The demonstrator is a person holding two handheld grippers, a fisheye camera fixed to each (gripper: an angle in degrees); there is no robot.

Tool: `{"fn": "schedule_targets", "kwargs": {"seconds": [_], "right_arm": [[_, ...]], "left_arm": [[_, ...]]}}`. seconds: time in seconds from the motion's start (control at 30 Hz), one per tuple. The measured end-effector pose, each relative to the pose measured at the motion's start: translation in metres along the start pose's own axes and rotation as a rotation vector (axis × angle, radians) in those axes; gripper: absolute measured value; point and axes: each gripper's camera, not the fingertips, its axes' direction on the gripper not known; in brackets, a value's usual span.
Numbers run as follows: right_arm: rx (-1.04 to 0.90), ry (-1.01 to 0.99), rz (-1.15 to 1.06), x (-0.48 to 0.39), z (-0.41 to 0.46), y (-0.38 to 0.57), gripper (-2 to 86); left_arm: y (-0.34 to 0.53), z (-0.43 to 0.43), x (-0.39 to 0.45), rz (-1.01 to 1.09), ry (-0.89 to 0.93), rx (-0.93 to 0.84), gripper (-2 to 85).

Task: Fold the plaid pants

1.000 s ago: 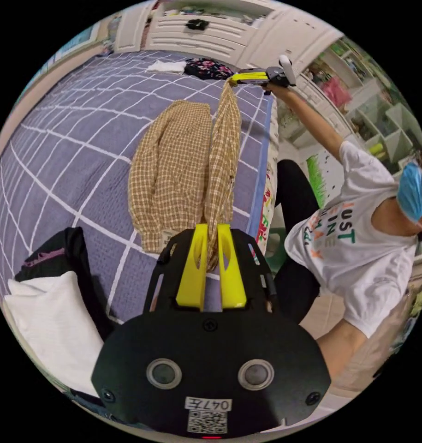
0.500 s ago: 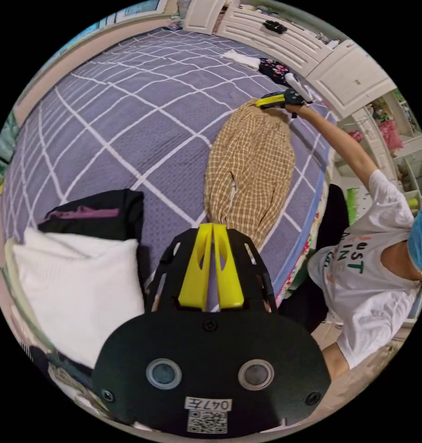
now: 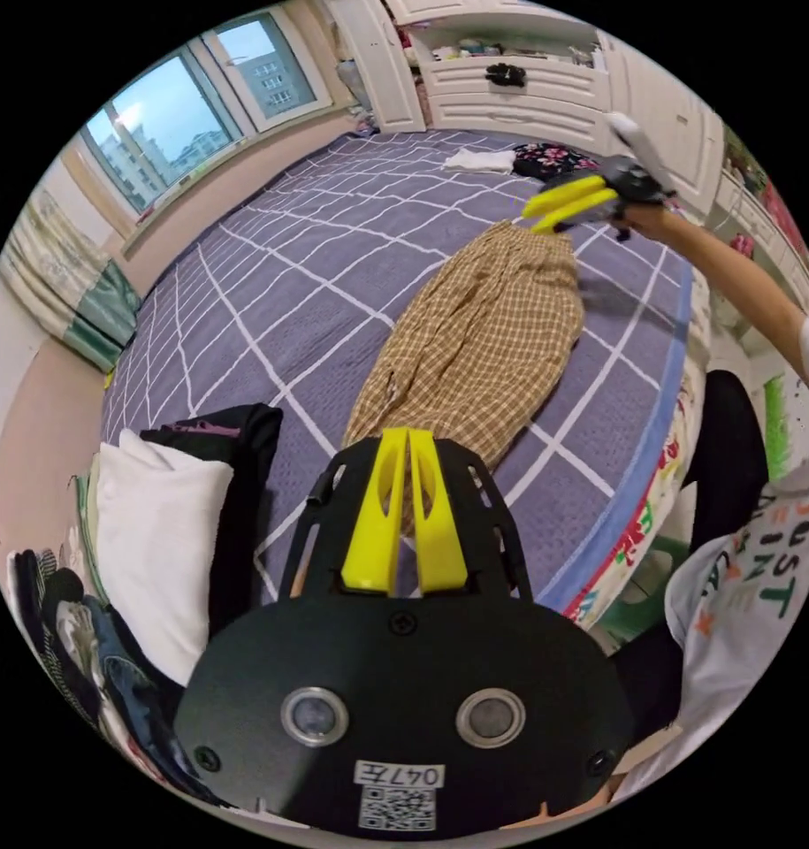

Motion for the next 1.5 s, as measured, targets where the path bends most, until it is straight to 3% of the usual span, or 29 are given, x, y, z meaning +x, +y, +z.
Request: {"fn": "schedule_targets", "kwargs": {"seconds": [0.1,0.23,0.4,0.57,0.7,0.9,1.03,1.1,1.27,1.43,1.5], "right_arm": [[0.024,-0.101,-0.120,-0.073,0.006,0.003,2.5],[-0.097,-0.098,-0.214,-0.130,0.060,0.023,1.9],[-0.083,-0.202,-0.088,-0.111,0.064,0.027,1.4],[0.039,-0.029,-0.099,-0.098,0.019,0.013,0.6],[-0.100,-0.004,-0.108,-0.079,0.062,-0.039,-0.2],[-0.296,-0.006,-0.128,-0.072,0.172,-0.091,-0.5],[-0.335,-0.137,-0.005,-0.039,0.201,-0.091,-0.5],[-0.333,-0.164,-0.014,-0.031,0.193,-0.087,-0.4],[-0.146,0.016,0.016,0.003,0.105,-0.053,1.4],[-0.262,0.148,0.233,0.072,0.065,0.064,7.3],[-0.277,0.166,0.318,0.084,0.061,0.109,8.0]], "left_arm": [[0.001,0.033,-0.006,-0.087,-0.057,-0.048,-0.8],[0.007,0.089,-0.033,-0.215,0.085,-0.138,-0.8],[0.009,0.071,-0.031,-0.176,0.063,-0.128,-0.8],[0.030,0.002,0.004,-0.142,-0.011,0.016,-0.8],[0.028,0.017,0.020,-0.166,-0.009,0.057,-0.8],[0.041,0.089,0.000,-0.280,0.176,-0.020,-0.8],[0.053,0.099,-0.016,-0.348,0.262,0.023,-0.8],[0.055,0.098,-0.020,-0.351,0.284,0.032,-0.8],[0.075,0.056,-0.029,-0.393,0.279,0.196,-0.8],[0.095,0.035,-0.043,-0.506,0.108,0.264,-0.8],[0.094,0.035,-0.046,-0.508,0.132,0.288,-0.8]]}}
